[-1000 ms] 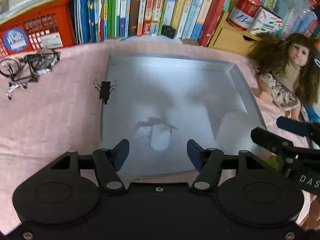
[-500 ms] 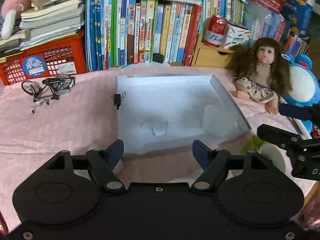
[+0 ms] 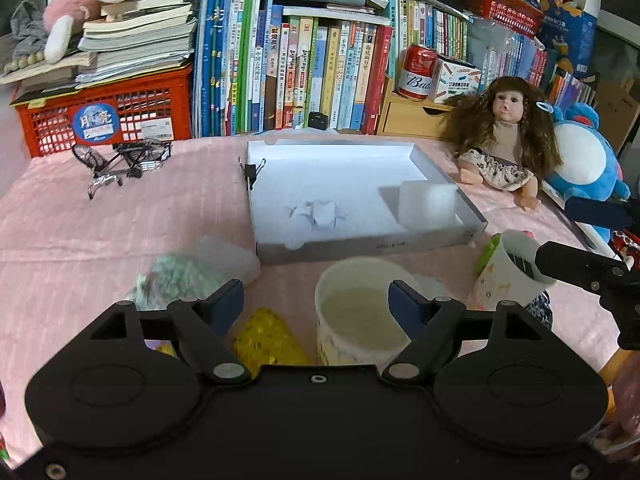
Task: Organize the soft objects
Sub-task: 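Withdraw both open tools from the white box, then grasp the gold sequined pouch with the left tool while the right tool grasps the blue face mask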
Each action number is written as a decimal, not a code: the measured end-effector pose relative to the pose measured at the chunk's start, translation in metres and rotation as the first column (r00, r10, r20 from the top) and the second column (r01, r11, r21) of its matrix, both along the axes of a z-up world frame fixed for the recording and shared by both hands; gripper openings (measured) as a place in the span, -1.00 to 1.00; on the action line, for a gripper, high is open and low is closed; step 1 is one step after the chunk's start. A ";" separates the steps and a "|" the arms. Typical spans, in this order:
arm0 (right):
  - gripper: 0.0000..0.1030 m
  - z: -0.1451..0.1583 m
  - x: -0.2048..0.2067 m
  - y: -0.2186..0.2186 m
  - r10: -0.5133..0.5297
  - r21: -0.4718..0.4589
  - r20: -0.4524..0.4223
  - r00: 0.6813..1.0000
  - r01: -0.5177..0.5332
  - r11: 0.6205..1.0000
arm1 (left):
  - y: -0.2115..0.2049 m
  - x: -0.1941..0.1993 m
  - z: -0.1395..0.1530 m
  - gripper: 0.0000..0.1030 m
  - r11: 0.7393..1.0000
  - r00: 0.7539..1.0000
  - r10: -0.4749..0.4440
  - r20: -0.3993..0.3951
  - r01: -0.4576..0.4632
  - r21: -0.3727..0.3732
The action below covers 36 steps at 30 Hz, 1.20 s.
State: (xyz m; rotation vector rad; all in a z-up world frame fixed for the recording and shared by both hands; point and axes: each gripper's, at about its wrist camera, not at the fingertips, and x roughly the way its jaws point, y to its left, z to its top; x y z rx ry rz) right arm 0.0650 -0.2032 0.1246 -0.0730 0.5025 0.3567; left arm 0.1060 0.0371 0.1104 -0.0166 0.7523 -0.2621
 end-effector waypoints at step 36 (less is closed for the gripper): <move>0.84 -0.092 -0.065 0.039 -0.012 0.028 -0.028 1.000 0.013 1.000 | 0.032 -0.080 -0.094 0.79 0.982 0.974 0.127 0.188 -0.150 0.115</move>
